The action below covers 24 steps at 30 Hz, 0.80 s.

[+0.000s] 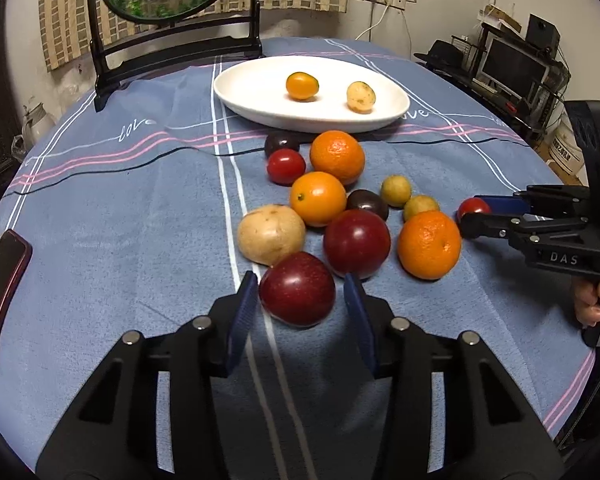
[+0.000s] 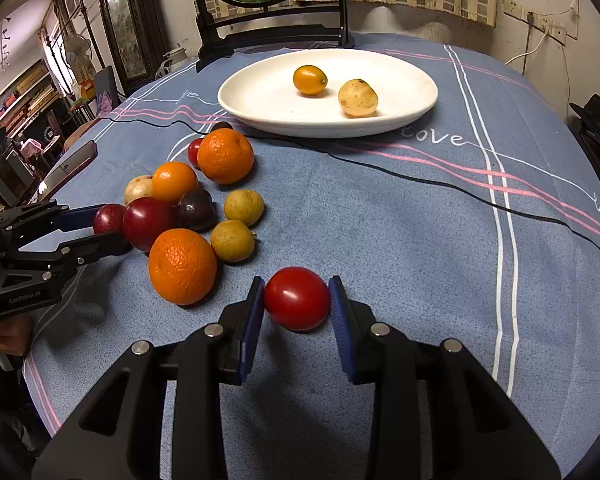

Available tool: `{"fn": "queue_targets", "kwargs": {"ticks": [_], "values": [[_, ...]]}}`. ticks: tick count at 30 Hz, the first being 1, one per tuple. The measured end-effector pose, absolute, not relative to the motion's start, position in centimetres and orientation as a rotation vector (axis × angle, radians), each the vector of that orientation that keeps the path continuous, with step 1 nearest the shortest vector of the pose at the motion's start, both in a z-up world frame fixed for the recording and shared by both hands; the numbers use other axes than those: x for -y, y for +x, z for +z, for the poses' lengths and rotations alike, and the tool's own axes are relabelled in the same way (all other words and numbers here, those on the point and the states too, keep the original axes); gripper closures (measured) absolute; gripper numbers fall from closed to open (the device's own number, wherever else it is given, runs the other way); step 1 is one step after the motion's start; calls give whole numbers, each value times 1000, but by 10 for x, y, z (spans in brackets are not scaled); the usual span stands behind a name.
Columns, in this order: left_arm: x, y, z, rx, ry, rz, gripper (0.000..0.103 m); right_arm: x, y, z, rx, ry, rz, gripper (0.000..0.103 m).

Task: Organize fruits
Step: 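Grasp the cherry tomato with the right tool while the left tool grasps the red plum, then carry the tomato and plum to the white plate and release both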

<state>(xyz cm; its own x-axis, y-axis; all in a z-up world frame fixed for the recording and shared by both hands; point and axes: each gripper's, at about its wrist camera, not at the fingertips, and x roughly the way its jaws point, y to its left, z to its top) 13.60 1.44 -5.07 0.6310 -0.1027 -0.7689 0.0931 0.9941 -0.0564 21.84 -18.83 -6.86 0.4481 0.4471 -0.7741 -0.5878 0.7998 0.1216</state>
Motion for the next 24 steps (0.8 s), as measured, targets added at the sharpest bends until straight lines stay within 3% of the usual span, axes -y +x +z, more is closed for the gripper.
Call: {"fn": "queue_targets", "kwargs": {"ticks": [17, 24], "values": [[-22, 138, -55, -918, -56, -103, 64, 199, 223, -66, -896, -91, 659, 68], [-32, 149, -18, -871, -90, -187, 63, 203, 235, -38, -823, 55, 688, 68]]}}
